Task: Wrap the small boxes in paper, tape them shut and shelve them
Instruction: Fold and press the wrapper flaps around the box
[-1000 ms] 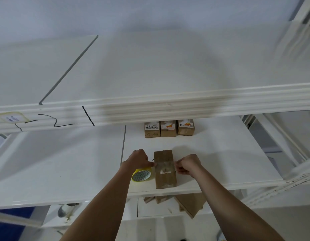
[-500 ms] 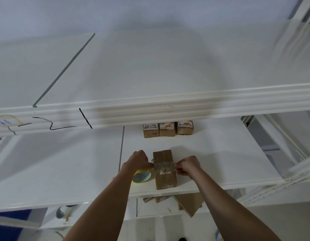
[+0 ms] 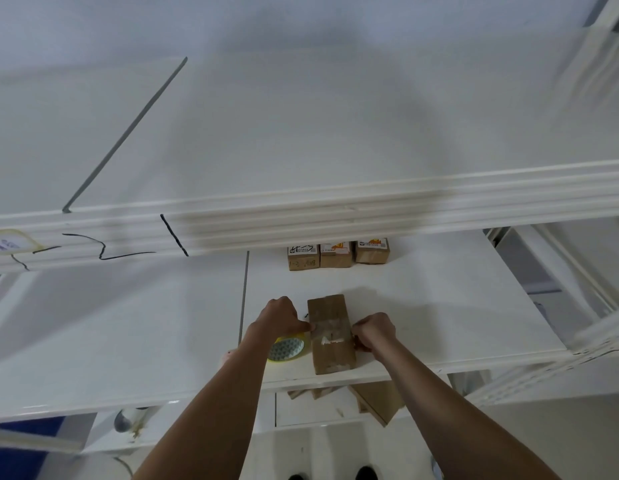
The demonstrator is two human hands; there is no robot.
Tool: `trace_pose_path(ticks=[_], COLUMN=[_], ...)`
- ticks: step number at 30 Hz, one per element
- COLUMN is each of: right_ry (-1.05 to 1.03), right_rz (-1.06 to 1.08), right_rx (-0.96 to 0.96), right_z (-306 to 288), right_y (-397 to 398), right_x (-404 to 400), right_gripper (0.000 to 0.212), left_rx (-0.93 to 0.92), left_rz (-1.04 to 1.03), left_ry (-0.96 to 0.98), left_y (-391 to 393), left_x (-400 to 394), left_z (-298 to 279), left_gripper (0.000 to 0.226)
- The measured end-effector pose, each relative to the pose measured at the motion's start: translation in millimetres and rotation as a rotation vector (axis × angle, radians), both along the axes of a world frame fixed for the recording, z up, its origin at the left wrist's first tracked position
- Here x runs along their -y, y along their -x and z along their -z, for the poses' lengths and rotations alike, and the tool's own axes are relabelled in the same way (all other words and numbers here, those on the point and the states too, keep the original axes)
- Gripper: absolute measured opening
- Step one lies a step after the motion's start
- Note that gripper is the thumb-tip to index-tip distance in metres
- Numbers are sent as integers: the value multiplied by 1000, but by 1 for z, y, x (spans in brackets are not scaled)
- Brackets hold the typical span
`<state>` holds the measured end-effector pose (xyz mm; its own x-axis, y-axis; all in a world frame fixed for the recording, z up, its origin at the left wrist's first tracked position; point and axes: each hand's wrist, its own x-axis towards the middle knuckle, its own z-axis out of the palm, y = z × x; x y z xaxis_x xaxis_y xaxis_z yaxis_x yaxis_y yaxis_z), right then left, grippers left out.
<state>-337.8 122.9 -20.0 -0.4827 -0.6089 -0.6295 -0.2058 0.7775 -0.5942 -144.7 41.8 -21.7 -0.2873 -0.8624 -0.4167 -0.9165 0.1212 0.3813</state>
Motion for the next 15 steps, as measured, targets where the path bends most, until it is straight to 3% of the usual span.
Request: trace_pose_path(ticks=[2, 7, 12, 15], right_ry=[32, 210, 143, 68], right_rz=[-16, -103, -241, -331], right_rx=[-80, -395, -434, -418], right_z=[-5, -6, -20, -29], right_y=[-1, -11, -22, -24], right_x=[-5, -3, 5, 7], right_gripper=[4, 21, 7, 11], left_rx=[0, -4, -14, 3], left_rz=[2, -8, -7, -7], left_ry=[0, -7, 2, 21], left_y=[0, -1, 0, 1], left_x=[-1, 0, -3, -5], left_z=[1, 1, -1, -1], left_gripper=[52, 53, 46, 44])
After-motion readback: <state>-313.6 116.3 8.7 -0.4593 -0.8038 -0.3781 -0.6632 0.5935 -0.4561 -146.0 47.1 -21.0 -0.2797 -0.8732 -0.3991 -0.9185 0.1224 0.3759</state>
